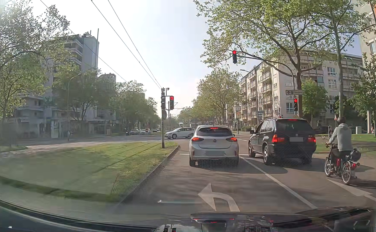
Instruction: Follow the waypoints while adhering to traffic rules and regulations
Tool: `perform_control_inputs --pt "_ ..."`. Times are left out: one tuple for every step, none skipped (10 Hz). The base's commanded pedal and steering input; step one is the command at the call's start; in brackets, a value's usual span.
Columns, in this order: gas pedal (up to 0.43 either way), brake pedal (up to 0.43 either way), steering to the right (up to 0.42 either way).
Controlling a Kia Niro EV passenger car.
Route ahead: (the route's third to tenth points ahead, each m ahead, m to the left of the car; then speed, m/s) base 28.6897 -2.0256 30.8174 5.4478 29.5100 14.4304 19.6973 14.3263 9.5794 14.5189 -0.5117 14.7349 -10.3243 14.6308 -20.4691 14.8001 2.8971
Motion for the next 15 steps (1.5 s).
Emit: perform_control_inputs --pt "0.0 0.128 0.002" --pt "0.0 0.134 0.004" --pt "0.0 0.14 0.005" --pt "0.0 0.159 0.006" --pt "0.0 0.165 0.007" --pt "0.0 0.171 0.007" --pt "0.0 0.183 0.008" --pt "0.0 0.189 0.01" --pt "0.0 0.195 0.014" --pt "0.0 0.201 0.016" --pt "0.0 0.207 0.015" --pt "0.0 0.207 0.015" --pt "0.0 0.213 0.015" --pt "0.0 0.213 0.015" --pt "0.0 0.213 0.015"
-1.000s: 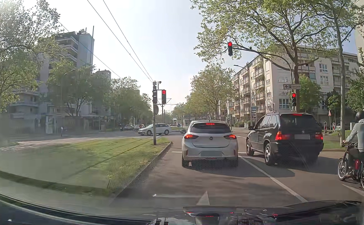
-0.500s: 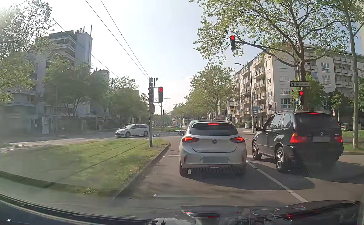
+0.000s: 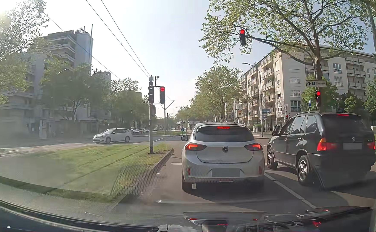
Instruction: Follow the waypoints while adhering to traffic rules and regulations
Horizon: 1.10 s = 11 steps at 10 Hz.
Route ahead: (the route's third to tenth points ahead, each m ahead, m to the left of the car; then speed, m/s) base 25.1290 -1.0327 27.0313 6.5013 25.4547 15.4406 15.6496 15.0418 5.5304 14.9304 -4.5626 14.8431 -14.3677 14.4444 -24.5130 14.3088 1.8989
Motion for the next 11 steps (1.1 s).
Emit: perform_control_inputs --pt "0.0 0.213 0.015" --pt "0.0 0.22 0.014" --pt "0.0 0.22 0.013" --pt "0.0 0.22 0.013" --pt "0.0 0.22 0.013" --pt "0.0 0.22 0.012" --pt "0.0 0.22 0.01" --pt "0.0 0.22 0.01" --pt "0.0 0.22 0.01" --pt "0.0 0.22 0.009" --pt "0.0 0.22 0.009"
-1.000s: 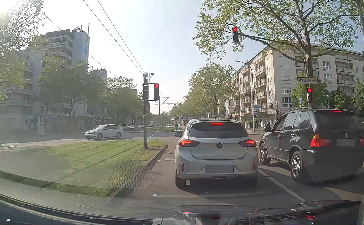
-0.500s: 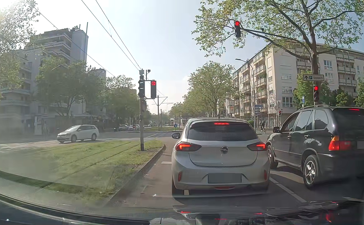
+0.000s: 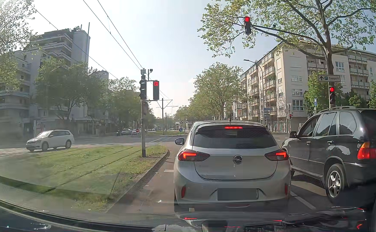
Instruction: Follow the waypoints while adhering to traffic rules and regulations
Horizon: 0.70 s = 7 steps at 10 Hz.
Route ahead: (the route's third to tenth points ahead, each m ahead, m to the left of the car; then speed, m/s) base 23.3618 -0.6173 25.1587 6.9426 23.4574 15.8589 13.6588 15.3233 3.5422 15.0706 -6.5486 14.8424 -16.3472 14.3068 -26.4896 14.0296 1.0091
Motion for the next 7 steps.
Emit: perform_control_inputs --pt "0.0 0.22 0.008" --pt "0.0 0.22 0.008" --pt "0.0 0.22 0.007" --pt "0.0 0.22 0.007" --pt "0.0 0.22 0.007" --pt "0.0 0.226 0.007" --pt "0.0 0.22 0.007"
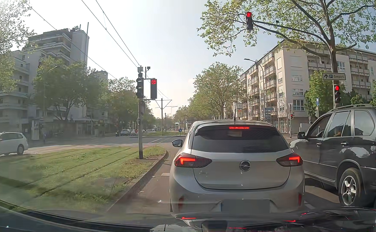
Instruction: Follow the waypoints while adhering to traffic rules and regulations
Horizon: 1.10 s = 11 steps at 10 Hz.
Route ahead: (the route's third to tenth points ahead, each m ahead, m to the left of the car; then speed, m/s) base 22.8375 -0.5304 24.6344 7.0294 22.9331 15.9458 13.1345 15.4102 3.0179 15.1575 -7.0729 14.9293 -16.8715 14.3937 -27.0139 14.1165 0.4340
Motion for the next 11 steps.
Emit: perform_control_inputs --pt "0.0 0.226 0.007" --pt "0.0 0.22 0.007" --pt "0.0 0.226 0.007" --pt "0.0 0.226 0.007" --pt "0.0 0.226 0.007" --pt "0.0 0.226 0.007" --pt "0.0 0.226 0.007" --pt "0.0 0.226 0.007" --pt "0.0 0.226 0.007" --pt "0.0 0.232 0.007" --pt "0.0 0.226 0.007"
